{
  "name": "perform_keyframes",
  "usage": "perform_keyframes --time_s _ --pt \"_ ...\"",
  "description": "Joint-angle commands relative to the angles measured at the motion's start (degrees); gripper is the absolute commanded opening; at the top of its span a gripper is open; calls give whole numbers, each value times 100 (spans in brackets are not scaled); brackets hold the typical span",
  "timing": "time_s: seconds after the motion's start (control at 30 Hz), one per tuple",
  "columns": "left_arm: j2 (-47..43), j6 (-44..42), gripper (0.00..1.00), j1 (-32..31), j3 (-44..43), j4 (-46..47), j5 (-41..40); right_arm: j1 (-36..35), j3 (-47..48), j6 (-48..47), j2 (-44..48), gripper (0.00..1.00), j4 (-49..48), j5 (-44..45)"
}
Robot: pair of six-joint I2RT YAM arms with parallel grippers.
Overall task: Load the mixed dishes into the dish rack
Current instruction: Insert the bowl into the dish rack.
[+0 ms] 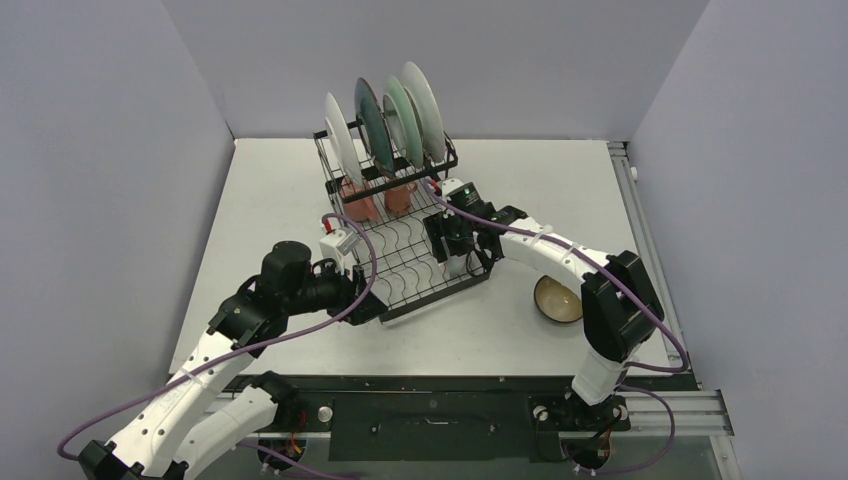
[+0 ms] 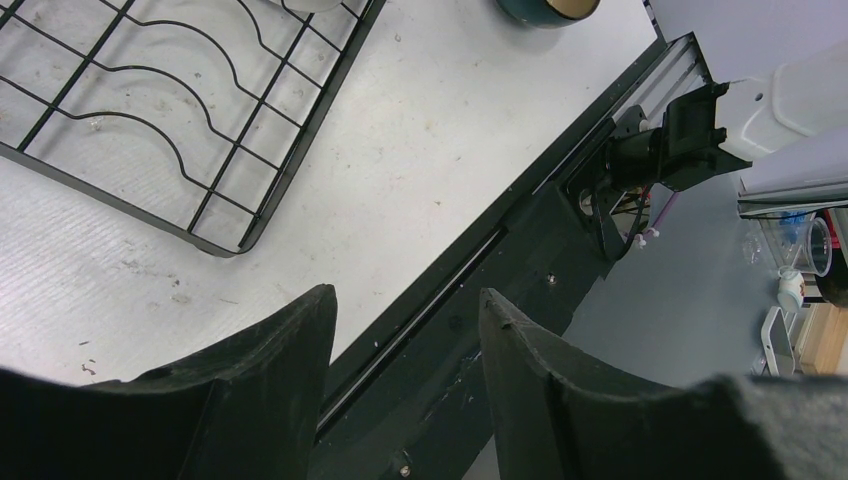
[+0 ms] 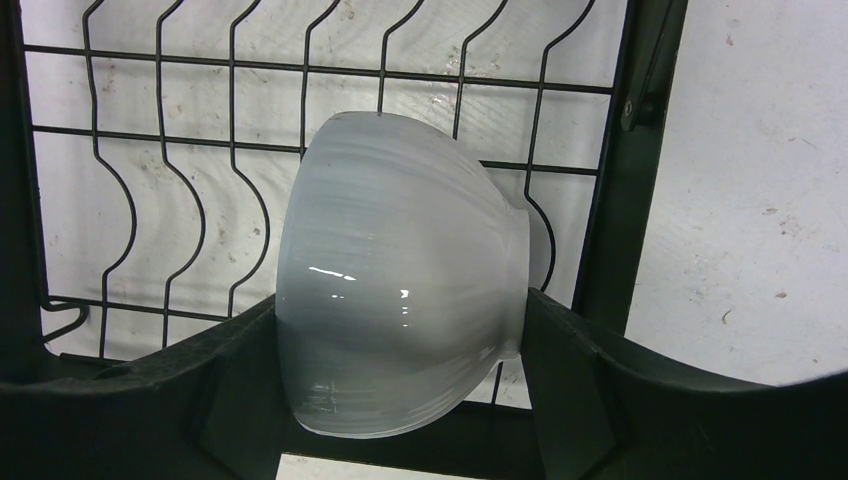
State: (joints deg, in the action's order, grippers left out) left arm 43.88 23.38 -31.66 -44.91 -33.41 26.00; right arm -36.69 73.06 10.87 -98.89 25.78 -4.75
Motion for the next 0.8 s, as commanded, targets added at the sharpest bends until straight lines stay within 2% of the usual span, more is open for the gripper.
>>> perform_keyframes --time_s 0.0,0.4,0.77 --pt "-91 27 52 37 -221 144 22 118 -51 -1 297 69 42 400" --pt "-150 11 54 37 -346 27 -63 127 92 9 808 79 338 640" --pt "-327 137 56 33 -385 -29 -187 127 -188 269 1871 81 484 741"
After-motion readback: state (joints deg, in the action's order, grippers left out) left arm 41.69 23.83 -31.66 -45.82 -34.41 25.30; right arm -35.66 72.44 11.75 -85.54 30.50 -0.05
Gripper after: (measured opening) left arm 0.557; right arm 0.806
